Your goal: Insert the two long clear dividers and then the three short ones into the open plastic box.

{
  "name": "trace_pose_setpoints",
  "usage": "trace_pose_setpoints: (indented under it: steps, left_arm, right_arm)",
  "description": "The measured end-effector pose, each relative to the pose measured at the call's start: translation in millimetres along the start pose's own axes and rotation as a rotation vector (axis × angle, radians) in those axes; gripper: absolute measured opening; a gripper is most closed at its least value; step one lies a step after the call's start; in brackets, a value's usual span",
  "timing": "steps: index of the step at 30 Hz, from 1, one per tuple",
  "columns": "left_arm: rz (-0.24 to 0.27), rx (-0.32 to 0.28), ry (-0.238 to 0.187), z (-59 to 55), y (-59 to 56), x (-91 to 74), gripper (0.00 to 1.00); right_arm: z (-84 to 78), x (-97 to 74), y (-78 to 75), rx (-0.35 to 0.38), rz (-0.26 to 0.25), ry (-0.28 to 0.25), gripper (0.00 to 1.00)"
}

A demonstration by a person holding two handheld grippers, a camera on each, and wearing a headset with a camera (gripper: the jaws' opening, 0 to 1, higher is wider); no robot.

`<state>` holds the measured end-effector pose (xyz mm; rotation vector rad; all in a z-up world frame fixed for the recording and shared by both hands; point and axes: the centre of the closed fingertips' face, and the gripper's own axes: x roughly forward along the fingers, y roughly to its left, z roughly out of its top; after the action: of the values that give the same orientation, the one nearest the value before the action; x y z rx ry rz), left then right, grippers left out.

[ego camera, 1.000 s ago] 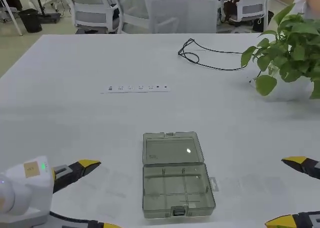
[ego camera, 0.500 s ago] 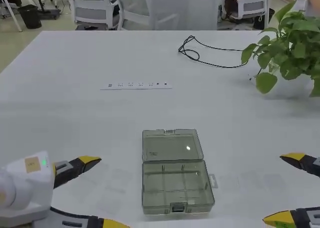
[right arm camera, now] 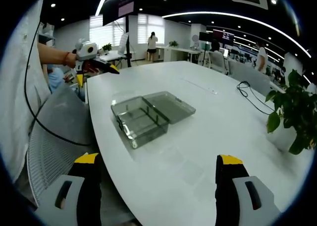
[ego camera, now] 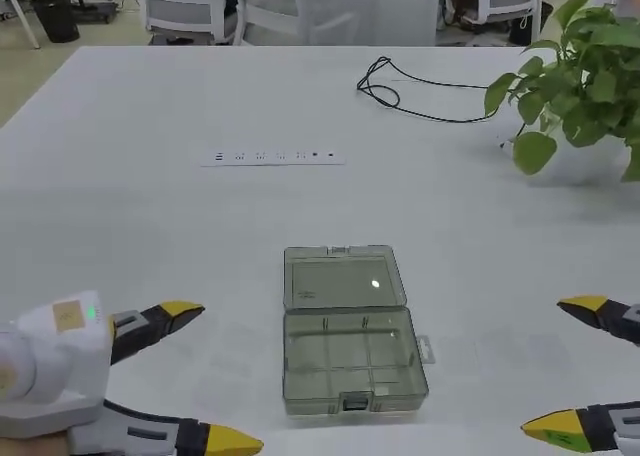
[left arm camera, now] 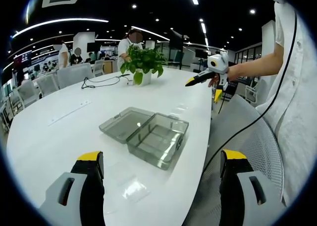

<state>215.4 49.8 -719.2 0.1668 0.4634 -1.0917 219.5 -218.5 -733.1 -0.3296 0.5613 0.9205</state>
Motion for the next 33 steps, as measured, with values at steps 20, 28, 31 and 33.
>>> trace_pose_setpoints:
  steps: [20,28,31,33]
  left_arm:
    - [0.053,-0.033,0.032,-11.7,30.8,-5.7,0.97]
    - [0.106,-0.056,0.062,-19.9,50.2,-10.5,0.94]
    - [0.129,-0.067,0.077,-23.5,57.6,-12.9,0.92]
    - [0.151,-0.083,0.086,-26.2,64.6,-15.1,0.91]
  right_arm:
    - [0.7,3.7,-4.2,0.014,-0.005,-0.008,0.96]
    - [2.5,5.2,-4.9,0.015,-0.007,-0.014,0.96]
    - [2.8,5.5,-5.0,0.017,-0.007,-0.017,0.96]
    - [2.8,5.6,-5.2,0.018,-0.008,-0.017,0.96]
